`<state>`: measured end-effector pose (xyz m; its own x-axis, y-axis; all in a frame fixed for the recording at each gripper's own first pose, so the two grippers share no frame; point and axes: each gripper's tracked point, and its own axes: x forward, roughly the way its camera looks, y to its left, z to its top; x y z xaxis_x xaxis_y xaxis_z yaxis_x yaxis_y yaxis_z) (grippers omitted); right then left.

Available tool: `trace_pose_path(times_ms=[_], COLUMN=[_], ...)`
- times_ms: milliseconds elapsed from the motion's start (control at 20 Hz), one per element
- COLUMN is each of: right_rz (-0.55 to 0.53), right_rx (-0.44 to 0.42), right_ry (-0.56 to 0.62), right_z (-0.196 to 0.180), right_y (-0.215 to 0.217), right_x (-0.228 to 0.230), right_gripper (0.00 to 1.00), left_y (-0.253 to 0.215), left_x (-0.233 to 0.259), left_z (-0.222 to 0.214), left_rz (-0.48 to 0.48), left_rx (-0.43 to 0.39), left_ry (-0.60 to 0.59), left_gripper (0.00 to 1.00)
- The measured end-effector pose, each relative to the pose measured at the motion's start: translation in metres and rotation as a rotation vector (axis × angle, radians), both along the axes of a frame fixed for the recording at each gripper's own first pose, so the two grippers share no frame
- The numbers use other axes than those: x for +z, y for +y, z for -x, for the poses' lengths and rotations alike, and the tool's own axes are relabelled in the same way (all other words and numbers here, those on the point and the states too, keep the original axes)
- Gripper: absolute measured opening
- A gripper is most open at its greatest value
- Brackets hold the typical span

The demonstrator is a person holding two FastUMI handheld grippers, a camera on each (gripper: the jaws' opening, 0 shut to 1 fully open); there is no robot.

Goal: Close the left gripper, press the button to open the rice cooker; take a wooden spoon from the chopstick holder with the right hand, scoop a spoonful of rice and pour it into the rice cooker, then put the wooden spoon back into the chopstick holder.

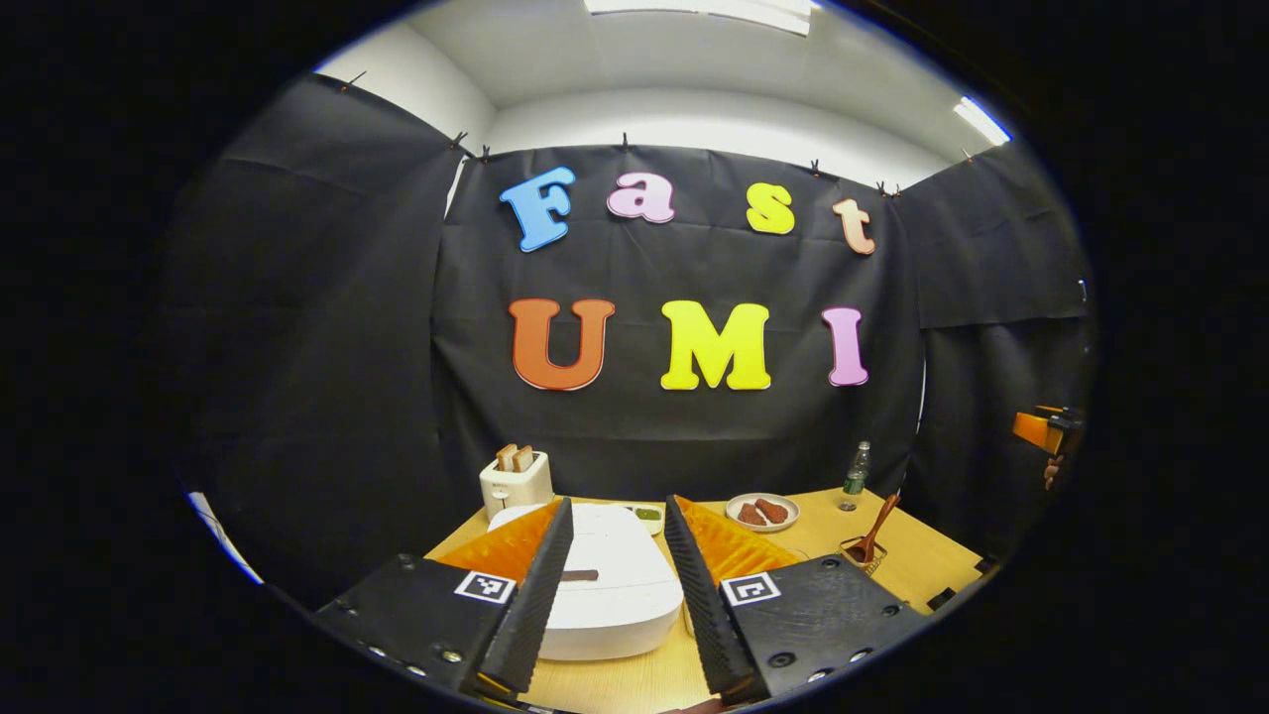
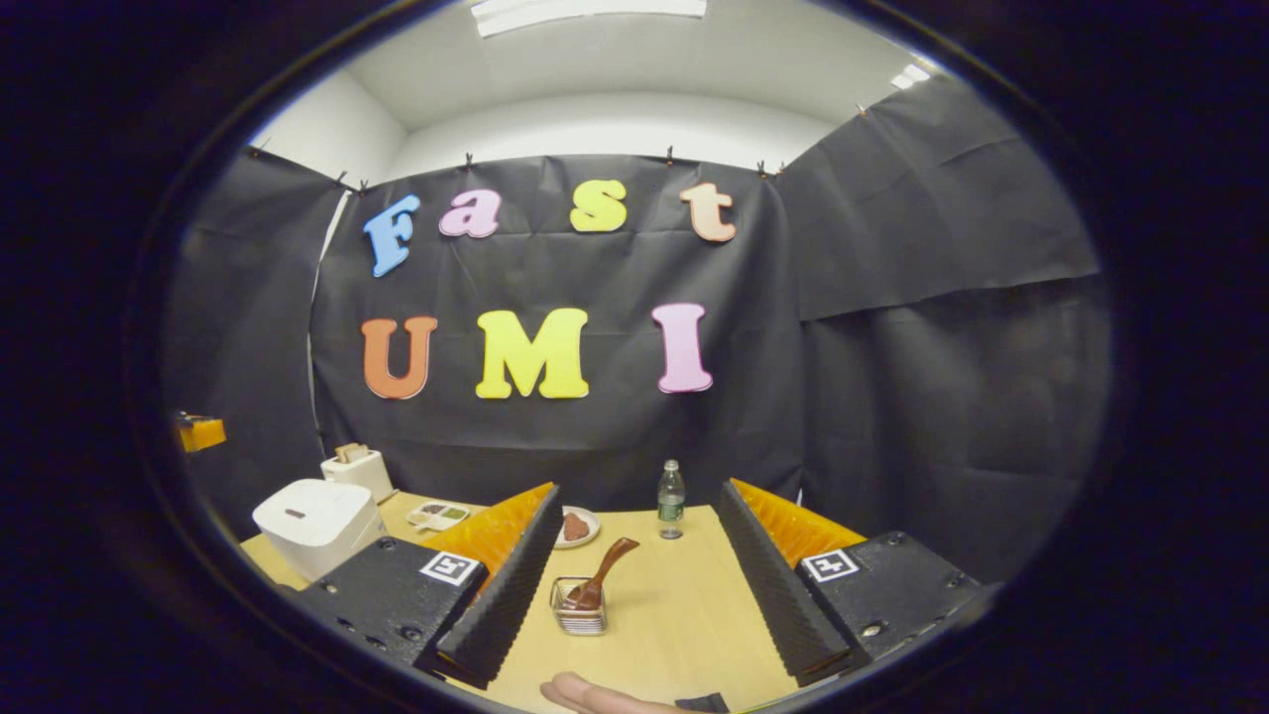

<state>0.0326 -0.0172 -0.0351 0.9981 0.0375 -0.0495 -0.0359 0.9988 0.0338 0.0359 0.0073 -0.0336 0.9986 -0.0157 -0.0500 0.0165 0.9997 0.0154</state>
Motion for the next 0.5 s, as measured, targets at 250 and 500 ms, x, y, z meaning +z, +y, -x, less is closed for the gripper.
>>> trace_pose_path(times_ms=[250,500], right_rz=[-0.022,-0.056], right_rx=[0.008,0.030], right_ry=[-0.002,0.027], right_z=[-0.005,-0.016], right_y=[-0.001,0.002], right_x=[-0.008,-0.026], right_gripper=[0.99,1.00], left_y=[0.003,0.021], left_x=[-0.015,-0.039], left_z=[-0.023,-0.041], left_rz=[-0.074,-0.104], left_rx=[0.012,0.091], left_ry=[0.036,0.098], left_gripper=[0.29,0.01])
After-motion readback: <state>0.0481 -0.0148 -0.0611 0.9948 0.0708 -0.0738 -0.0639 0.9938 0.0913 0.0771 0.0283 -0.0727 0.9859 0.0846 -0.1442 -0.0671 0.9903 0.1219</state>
